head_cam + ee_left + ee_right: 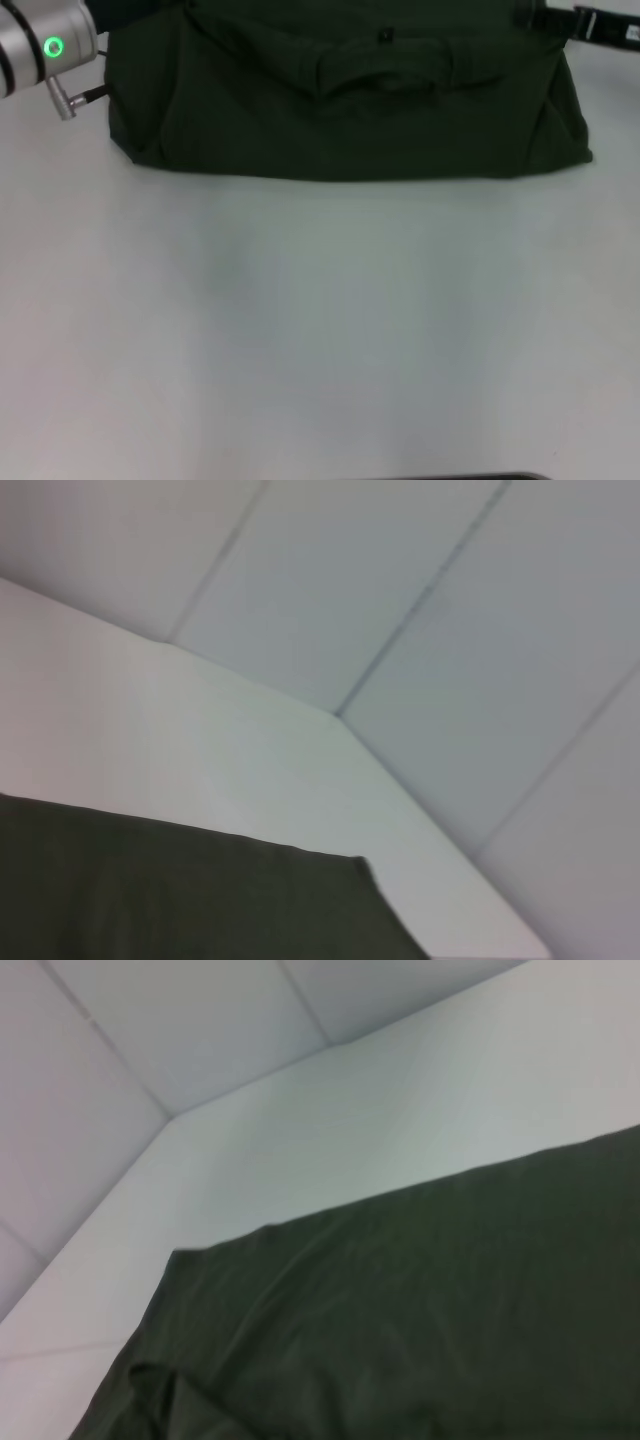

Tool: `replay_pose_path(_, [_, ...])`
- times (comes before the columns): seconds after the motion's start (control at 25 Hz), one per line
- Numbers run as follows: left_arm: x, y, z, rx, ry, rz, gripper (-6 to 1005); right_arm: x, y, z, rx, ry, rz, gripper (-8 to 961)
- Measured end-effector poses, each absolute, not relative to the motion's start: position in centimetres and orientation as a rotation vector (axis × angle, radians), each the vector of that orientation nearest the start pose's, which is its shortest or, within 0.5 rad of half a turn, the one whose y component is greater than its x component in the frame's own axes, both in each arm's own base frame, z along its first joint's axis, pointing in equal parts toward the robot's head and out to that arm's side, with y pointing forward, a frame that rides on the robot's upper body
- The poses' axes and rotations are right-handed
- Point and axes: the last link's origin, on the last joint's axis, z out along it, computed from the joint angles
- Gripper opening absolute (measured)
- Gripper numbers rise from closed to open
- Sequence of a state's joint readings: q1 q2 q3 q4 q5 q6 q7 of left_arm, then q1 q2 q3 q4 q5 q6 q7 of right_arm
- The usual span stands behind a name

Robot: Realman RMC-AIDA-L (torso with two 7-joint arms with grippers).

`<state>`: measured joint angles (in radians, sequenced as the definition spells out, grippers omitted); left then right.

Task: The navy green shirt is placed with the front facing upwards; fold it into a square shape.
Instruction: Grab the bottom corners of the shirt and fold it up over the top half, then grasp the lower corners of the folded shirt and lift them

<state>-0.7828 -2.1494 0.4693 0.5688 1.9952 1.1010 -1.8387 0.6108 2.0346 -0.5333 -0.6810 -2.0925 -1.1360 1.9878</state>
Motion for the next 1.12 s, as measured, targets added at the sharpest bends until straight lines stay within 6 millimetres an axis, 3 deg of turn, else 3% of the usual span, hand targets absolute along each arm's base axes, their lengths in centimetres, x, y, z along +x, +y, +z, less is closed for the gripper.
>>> replay_pose_path(0.32, [-21.5,39.9,-0.2,-2.344,-1.201,-0.97,910,32.8,36.7,7.2,-2.103,1.359,0.612,770])
replay_pose_path(0.6, [-22.5,37.9,-0.1,-2.412,-1.219,-0.961,909,34.3,34.6,8.7,-2.166,1.398,0.544,730])
replay_pose_path(0.84, [-23.1,36.7,-0.2,-2.44,-1.232,-0.966,909,35.1,33.9,8.6,-2.192,1.44,0.444,695])
replay_pose_path(1.12, [-23.9,35.8,-0.5,-2.454,-1.235,-0.941,908,34.9,34.5,7.5,-2.201,1.429,0.383,680])
